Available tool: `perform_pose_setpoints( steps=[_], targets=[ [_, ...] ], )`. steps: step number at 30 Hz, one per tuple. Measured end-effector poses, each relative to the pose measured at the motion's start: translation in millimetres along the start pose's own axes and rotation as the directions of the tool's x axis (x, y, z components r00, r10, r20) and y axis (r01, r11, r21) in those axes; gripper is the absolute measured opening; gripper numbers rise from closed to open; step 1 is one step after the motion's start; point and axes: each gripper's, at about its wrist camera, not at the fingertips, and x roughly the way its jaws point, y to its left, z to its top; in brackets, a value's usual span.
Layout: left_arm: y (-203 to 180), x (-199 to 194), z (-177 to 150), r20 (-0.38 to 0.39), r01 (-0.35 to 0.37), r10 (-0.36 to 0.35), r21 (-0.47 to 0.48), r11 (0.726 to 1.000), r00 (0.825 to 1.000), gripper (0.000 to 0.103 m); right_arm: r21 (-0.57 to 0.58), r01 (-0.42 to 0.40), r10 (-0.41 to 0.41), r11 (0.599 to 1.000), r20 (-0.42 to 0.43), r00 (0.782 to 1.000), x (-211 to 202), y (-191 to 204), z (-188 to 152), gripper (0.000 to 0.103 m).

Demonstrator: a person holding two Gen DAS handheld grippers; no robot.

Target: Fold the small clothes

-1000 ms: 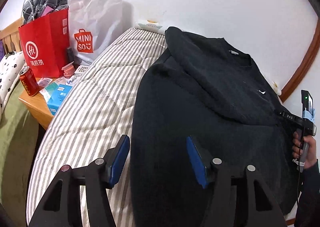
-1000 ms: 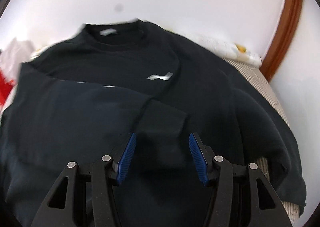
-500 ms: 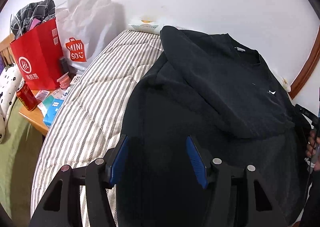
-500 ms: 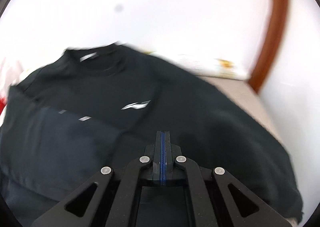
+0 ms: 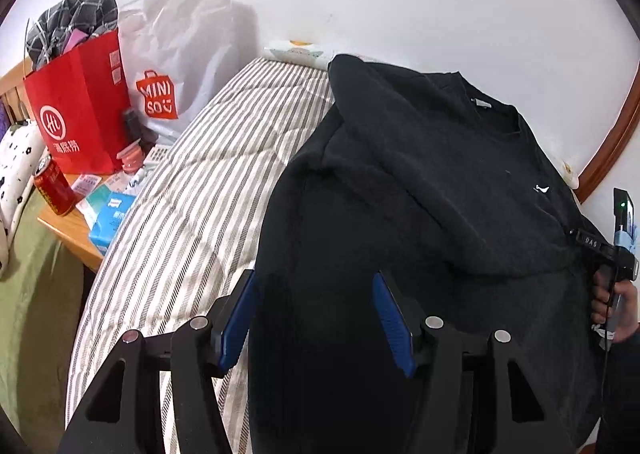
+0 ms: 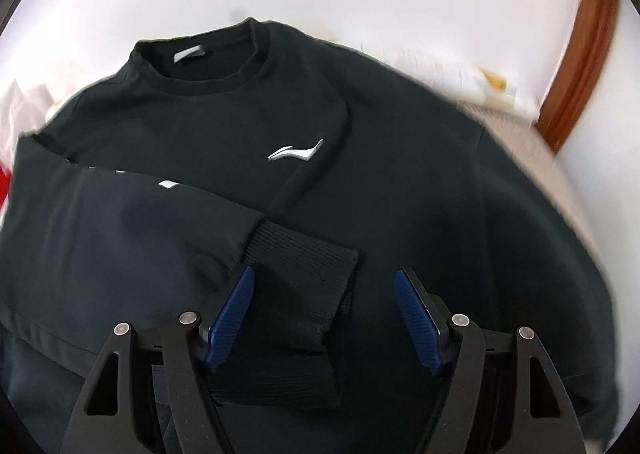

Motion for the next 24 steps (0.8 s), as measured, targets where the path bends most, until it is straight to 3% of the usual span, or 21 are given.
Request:
perform_pose_setpoints(
  steps=[3,4,7,10,14,19,23,24],
  targets=[
    [-3.0,0.0,-0.7,0.0,-0.001,0.001,0.004,1.0,1.0,0.056,0.021,-0.103,0.103,0.995,0.0,0.995,-2.3,1.6,-3.7,0.033],
    [-4.1,0.3,-0.2,-0.002,0.0,0.0,0.004,1.0,1.0,0.056,-0.004,-0.097,0.098,0.995,0.014,0.995,-4.2,6.1,-5.0,0.019],
    [-9.5,0.6,2.4,-0.001,0.004,-0.004,0.006,1.0,1.0,0.056,-0.066,-0.08,0.082,0.995,0.036,0.996,-2.5,19.0,-4.7,0.01],
    [-14.7,-0.8,4.8,0.007,-0.019,0.019,0.024,1.0,1.0,0.056,-0.04,-0.085,0.088,0.996,0.069,0.994,-14.6,11.0,0.9,0.009],
    [-12.9,-2.3,7.8,0.013,-0.031,0.031,0.032,0.999,0.999,0.056,0.016,0.007,-0.009,1.0,0.143,0.99,-35.5,-8.4,7.0,0.009],
    [-8.6,3.2,13.9,0.015,-0.041,0.04,0.025,0.999,0.999,0.056,0.037,0.073,-0.076,0.997,0.076,0.994,-24.4,-27.1,12.7,0.011],
    [-6.5,11.2,19.3,0.015,-0.067,0.067,0.043,0.997,0.998,0.056,0.036,0.125,-0.127,0.992,0.078,0.989,-28.5,-15.1,16.9,0.02],
    [-5.6,13.6,21.5,0.016,-0.075,0.074,0.049,0.996,0.997,0.056,0.019,0.11,-0.112,0.994,0.098,0.989,-32.7,-3.3,23.5,0.03]
  ],
)
